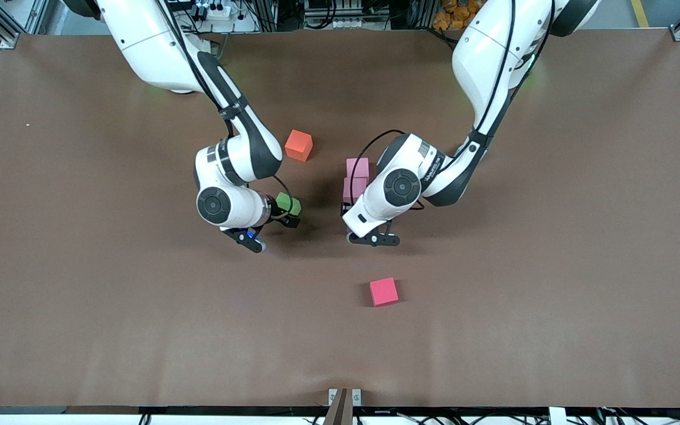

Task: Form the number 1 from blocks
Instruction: 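Place the purple cube below the pinks while the right gripper grasps green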

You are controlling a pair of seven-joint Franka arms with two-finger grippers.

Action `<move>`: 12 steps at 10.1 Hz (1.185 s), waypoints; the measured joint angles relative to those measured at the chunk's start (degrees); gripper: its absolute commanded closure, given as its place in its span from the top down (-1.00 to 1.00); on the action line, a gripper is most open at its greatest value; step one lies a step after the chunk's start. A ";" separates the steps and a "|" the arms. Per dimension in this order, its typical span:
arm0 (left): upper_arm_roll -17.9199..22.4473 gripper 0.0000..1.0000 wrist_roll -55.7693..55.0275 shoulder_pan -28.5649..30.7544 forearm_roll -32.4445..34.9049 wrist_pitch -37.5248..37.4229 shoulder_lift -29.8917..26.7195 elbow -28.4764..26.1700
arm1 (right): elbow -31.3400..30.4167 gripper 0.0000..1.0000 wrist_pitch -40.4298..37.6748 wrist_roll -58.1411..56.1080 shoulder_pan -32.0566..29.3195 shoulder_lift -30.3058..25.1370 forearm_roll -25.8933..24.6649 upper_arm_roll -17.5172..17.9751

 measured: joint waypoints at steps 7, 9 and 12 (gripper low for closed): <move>0.32 -1.00 -2.39 -1.91 0.00 0.00 1.23 0.33 | -3.94 -1.00 5.29 -1.55 0.31 -2.02 0.49 2.61; 0.34 -0.02 -2.77 -2.33 0.00 0.00 1.28 0.41 | -7.50 -1.00 4.76 -3.56 1.90 -6.10 0.49 2.84; 0.91 1.00 -2.78 -2.55 0.26 -0.08 1.34 0.45 | -16.40 -1.00 4.59 -4.19 6.48 -14.44 0.49 3.66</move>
